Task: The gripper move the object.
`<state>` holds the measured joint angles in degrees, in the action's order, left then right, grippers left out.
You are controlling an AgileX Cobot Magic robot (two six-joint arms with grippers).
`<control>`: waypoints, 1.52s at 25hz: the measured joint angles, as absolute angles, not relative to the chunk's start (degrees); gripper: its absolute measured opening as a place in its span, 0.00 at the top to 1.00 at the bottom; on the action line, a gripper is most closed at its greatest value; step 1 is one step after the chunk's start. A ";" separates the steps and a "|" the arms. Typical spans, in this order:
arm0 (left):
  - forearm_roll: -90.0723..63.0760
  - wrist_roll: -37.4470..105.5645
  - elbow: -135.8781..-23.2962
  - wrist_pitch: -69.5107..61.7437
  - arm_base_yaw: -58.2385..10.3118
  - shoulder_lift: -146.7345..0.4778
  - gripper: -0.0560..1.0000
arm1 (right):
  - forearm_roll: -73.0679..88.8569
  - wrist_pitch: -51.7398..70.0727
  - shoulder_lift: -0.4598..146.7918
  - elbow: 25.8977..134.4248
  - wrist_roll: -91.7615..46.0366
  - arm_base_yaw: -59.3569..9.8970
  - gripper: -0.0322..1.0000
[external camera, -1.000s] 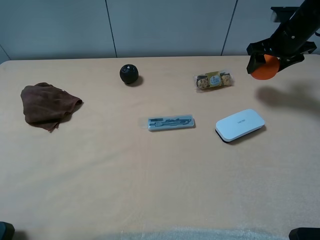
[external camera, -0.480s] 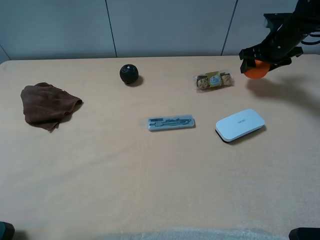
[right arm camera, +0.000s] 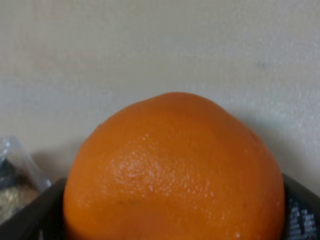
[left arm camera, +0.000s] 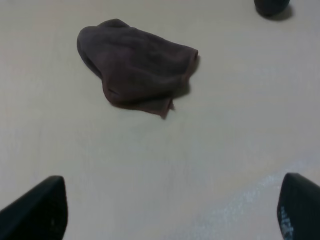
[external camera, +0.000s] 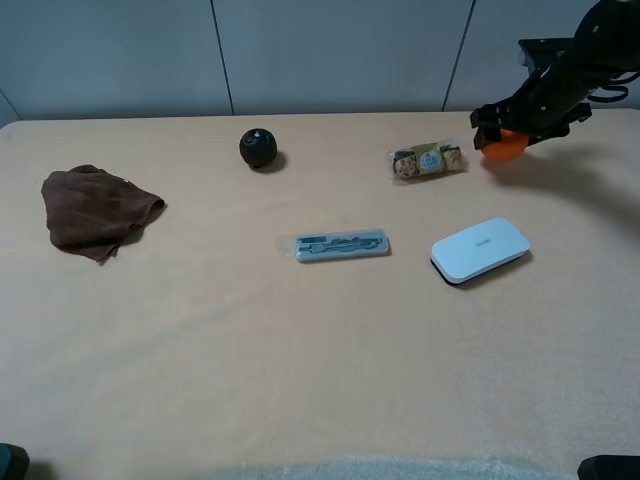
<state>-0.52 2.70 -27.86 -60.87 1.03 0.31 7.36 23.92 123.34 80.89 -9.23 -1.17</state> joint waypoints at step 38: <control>-0.52 2.70 -27.86 -60.87 1.03 0.31 0.14 | 6.00 24.64 123.35 80.89 -9.23 -1.17 0.30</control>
